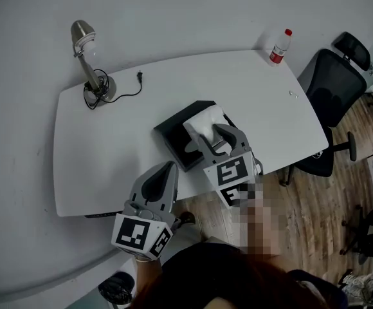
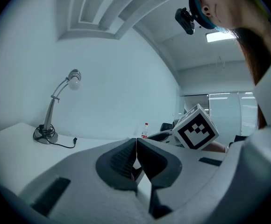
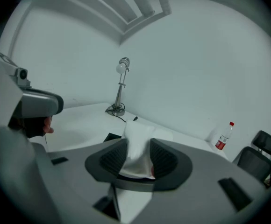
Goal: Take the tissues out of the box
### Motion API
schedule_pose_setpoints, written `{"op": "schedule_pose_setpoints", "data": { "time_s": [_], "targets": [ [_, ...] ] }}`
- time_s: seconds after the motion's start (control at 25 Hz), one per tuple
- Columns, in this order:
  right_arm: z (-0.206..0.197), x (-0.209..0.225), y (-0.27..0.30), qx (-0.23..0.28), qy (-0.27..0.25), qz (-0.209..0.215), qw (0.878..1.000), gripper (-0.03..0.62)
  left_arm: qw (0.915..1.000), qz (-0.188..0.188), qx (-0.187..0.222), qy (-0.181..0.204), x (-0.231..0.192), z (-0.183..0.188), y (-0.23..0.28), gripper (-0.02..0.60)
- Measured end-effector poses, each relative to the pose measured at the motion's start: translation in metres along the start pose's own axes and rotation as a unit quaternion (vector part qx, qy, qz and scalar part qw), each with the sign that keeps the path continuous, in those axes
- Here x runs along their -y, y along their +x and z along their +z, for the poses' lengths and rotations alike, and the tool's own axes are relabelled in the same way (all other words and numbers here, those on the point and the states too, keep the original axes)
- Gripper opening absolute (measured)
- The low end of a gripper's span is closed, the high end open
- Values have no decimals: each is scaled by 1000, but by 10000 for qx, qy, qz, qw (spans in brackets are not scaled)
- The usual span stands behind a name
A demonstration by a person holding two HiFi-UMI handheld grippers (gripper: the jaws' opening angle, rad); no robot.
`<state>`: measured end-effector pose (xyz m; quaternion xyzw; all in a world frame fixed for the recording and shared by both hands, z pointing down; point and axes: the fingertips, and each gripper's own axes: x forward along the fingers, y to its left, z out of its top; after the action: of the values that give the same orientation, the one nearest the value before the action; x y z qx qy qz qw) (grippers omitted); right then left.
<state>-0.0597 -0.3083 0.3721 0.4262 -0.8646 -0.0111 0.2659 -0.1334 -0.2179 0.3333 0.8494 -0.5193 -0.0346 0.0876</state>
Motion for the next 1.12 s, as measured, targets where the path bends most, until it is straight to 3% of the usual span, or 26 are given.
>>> {"op": "schedule_pose_setpoints", "data": {
  "time_s": [0.6, 1.12],
  "targets": [
    [27, -17, -78, 964, 45, -32, 9953, 166, 9994, 43, 186, 282, 48, 13, -44, 21],
    [24, -38, -151, 1353, -15, -23, 9908, 166, 9985, 69, 305, 441, 96, 15, -89, 21]
  ]
}}
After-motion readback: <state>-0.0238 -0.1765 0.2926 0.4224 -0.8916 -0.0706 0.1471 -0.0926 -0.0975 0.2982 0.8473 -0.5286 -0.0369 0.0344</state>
